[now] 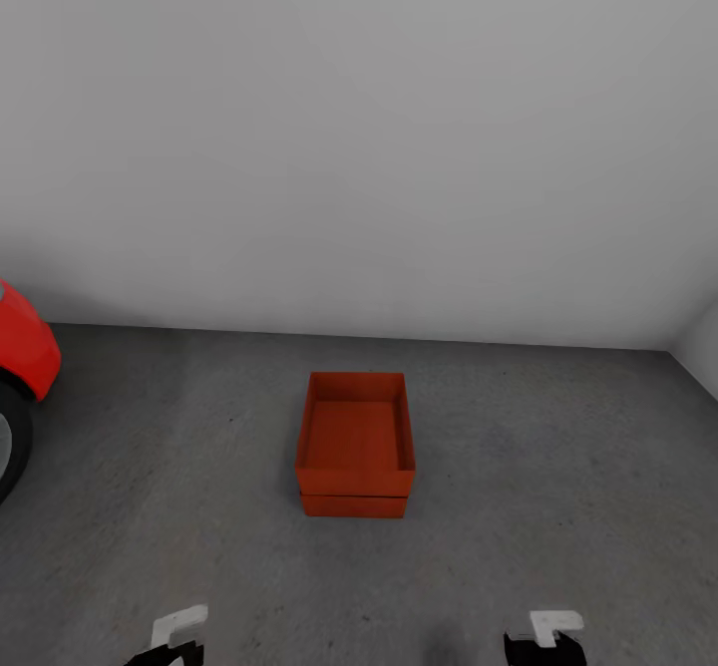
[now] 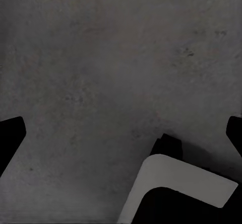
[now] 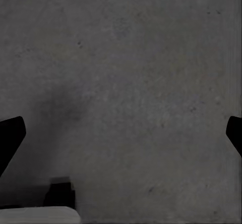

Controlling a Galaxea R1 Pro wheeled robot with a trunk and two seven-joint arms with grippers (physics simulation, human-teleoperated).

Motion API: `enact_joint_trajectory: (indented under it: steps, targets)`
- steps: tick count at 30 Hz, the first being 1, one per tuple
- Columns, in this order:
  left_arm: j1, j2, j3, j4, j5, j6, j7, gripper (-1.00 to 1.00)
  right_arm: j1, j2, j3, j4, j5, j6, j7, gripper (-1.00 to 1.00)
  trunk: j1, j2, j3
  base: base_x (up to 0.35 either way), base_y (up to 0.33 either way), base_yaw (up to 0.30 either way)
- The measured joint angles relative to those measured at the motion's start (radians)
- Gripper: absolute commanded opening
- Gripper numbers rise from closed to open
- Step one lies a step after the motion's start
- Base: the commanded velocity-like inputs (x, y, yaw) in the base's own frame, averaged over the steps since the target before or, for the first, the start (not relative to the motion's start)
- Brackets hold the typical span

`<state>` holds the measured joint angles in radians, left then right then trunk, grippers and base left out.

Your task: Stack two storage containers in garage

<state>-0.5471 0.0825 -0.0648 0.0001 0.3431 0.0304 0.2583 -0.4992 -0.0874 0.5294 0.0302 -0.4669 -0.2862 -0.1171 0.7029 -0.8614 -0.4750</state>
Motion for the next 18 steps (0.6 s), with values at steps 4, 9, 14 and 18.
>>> enact_joint_trajectory:
  steps: [4,9,14,18]
  targets:
    - [0.076,-0.001,0.0,0.0,-0.001,-0.002,-0.003,1.0,0.092,-0.007,0.0,0.001,0.0,0.039,0.002,1.0,0.0,0.0,0.0,0.0,0.0,0.0]
    - [0.182,-0.008,0.0,0.0,-0.003,-0.003,-0.007,1.0,0.189,0.0,0.001,0.0,0.003,0.121,0.009,1.0,0.0,0.0,0.0,0.0,0.0,0.0]
    - [0.261,-0.014,-0.001,0.0,-0.005,-0.004,-0.064,1.0,0.272,0.011,0.002,-0.001,0.004,0.13,0.014,1.0,0.0,0.0,0.0,0.0,0.0,0.0]
    - [0.302,-0.016,-0.001,0.0,-0.005,-0.004,-0.145,1.0,0.308,0.03,0.001,-0.001,0.002,0.127,0.015,1.0,0.0,0.0,0.0,0.0,0.0,-0.004]
